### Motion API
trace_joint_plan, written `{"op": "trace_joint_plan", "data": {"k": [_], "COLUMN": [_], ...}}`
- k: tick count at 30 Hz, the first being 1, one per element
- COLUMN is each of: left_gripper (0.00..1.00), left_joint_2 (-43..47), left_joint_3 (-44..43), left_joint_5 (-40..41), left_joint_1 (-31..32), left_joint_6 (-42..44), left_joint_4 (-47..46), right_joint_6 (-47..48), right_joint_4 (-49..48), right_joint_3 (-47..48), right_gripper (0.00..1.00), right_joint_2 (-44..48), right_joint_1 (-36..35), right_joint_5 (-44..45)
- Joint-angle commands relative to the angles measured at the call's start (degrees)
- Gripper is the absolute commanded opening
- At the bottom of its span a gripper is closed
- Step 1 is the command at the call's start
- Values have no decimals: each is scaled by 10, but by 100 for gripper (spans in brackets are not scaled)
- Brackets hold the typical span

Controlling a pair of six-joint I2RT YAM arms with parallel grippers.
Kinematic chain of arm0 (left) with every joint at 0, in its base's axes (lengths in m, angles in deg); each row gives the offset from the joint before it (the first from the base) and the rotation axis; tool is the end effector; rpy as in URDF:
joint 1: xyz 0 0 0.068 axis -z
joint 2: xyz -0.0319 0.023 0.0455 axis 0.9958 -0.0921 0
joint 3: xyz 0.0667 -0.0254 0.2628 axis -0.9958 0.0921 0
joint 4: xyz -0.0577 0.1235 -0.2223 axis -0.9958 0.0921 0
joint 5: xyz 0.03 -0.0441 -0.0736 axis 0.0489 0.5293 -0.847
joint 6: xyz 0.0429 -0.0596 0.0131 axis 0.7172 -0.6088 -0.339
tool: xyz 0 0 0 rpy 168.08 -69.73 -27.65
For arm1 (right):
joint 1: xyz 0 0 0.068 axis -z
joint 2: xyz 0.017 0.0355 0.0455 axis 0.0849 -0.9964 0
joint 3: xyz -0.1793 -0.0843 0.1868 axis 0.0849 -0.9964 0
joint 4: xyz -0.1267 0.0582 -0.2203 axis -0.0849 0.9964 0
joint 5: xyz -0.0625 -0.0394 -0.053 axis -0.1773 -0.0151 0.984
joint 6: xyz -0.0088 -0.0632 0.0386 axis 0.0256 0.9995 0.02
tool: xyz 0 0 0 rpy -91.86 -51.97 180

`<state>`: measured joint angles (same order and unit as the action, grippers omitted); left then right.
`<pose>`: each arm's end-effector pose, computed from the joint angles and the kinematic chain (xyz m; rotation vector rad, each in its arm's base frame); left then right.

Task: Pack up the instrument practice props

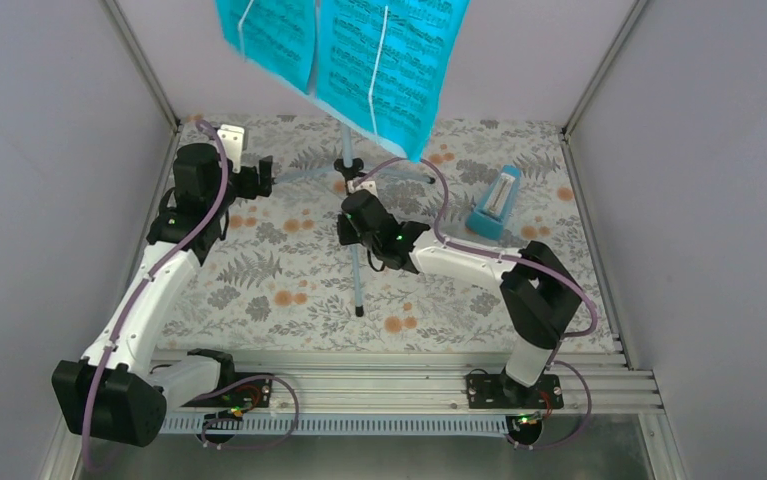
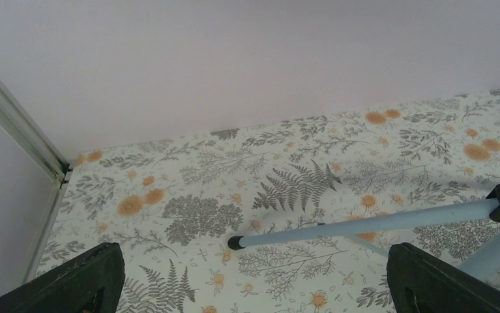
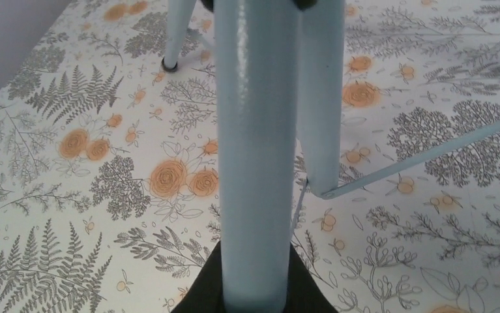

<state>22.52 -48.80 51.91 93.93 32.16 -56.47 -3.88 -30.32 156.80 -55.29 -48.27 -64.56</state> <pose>0.2748 -0.0428 0.3422 0.1698 1.9144 -0.0587 0.2640 0.3181 0.2158 -0.2346 2.2165 0.4578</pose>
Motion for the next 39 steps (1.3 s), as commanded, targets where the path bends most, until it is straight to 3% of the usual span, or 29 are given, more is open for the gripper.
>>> {"op": "trace_joint_plan", "data": {"k": [1,7,14,19,20,21,24,27,32,39], "left_gripper": [100,100,100,100,100,100,100,100,100,100], "left_joint_2": [-8,-13,-15,-10,-9,-8,-6,3,16,21], "left_joint_3": [4,6,6,8,9,10,11,14,19,25], "left_joint_5": [8,-3,-35,-47,-46,-44,-40,-39,-28,-2], "left_joint_1": [0,-1,-1,-1,0,-1,-1,0,0,-1], "left_joint_6": [7,4,5,6,6,7,8,6,7,13], "left_joint_4": [-1,0,-5,-10,-11,-10,-11,-17,-23,-29], "right_joint_6": [109,214,334,388,390,387,376,367,327,194], "right_joint_4": [-40,-95,-110,-88,-88,-88,-84,-81,-93,-55], "right_joint_3": [-31,-101,-152,-139,-136,-135,-135,-152,-204,-216], "right_gripper": [4,4,4,4,7,18,60,82,96,95], "right_joint_2": [27,91,130,121,121,122,135,165,244,265], "right_joint_1": [5,41,112,134,135,137,137,137,136,89], "right_joint_5": [-18,-145,-357,-403,-400,-396,-382,-359,-328,-186]}}
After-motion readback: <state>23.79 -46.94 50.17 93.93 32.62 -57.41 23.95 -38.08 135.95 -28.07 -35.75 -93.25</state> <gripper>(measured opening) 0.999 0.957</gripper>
